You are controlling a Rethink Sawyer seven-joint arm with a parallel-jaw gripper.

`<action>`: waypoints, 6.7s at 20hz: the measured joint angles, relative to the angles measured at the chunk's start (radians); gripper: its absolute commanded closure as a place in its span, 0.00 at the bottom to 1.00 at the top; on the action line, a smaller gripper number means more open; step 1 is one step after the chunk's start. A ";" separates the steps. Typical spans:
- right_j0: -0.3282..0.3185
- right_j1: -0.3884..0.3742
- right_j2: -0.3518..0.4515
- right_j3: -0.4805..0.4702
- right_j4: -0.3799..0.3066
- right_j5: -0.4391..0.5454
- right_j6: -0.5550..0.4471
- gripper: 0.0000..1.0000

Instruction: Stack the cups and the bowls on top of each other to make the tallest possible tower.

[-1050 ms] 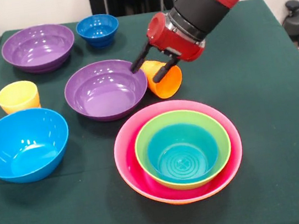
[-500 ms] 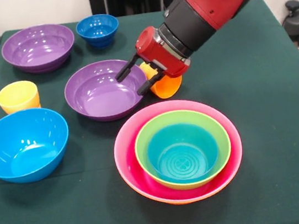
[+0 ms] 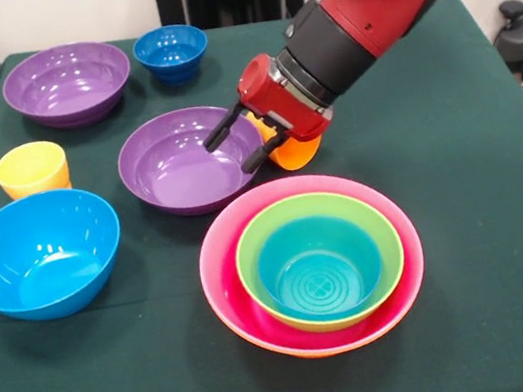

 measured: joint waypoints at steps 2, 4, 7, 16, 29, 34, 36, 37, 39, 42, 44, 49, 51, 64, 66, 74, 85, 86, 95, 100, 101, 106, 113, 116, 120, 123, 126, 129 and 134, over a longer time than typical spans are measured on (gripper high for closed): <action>-0.002 -0.023 0.015 0.027 0.000 -0.010 0.000 0.00; -0.005 -0.045 0.027 0.049 0.000 -0.010 0.000 0.00; -0.005 -0.076 0.035 0.080 0.004 -0.010 0.000 0.00; -0.005 -0.137 0.050 0.116 0.054 0.040 0.000 0.00; -0.022 -0.173 0.075 0.126 0.142 0.108 0.000 0.00; -0.060 -0.195 0.124 0.132 0.182 0.152 0.000 0.00; -0.073 -0.201 0.137 0.135 0.194 0.167 0.000 0.00; -0.079 -0.204 0.144 0.137 0.199 0.175 0.000 0.00; -0.093 -0.210 0.158 0.143 0.213 0.190 0.000 0.00; -0.114 -0.222 0.182 0.156 0.237 0.210 0.000 0.00; -0.125 -0.228 0.197 0.169 0.258 0.212 0.000 0.00; -0.141 -0.240 0.234 0.191 0.294 0.212 0.000 0.00; -0.142 -0.241 0.243 0.198 0.303 0.212 0.000 0.00; -0.143 -0.280 0.289 0.244 0.323 0.212 0.000 0.00; -0.143 -0.290 0.289 0.250 0.323 0.212 0.000 0.00; -0.144 -0.355 0.304 0.293 0.333 0.227 0.000 0.00; -0.172 -0.394 0.362 0.359 0.387 0.233 0.000 0.00; -0.172 -0.394 0.365 0.365 0.388 0.233 0.000 0.00; -0.161 -0.359 0.365 0.397 0.378 0.187 0.000 0.00; -0.136 -0.325 0.350 0.396 0.340 0.136 0.000 0.00; -0.125 -0.319 0.341 0.396 0.328 0.130 0.000 0.00; -0.070 -0.296 0.296 0.387 0.275 0.098 0.000 0.00; -0.020 -0.240 0.238 0.361 0.221 0.043 0.000 0.00; -0.013 -0.220 0.220 0.359 0.207 0.032 0.000 0.00; -0.013 -0.202 0.200 0.357 0.196 0.031 0.000 0.00; -0.019 -0.200 0.198 0.357 0.193 0.027 0.000 0.00; -0.037 -0.207 0.201 0.357 0.190 0.011 0.000 0.00; -0.083 -0.231 0.225 0.360 0.185 -0.018 0.000 0.00; -0.251 -0.300 0.333 0.388 0.162 -0.167 0.000 0.00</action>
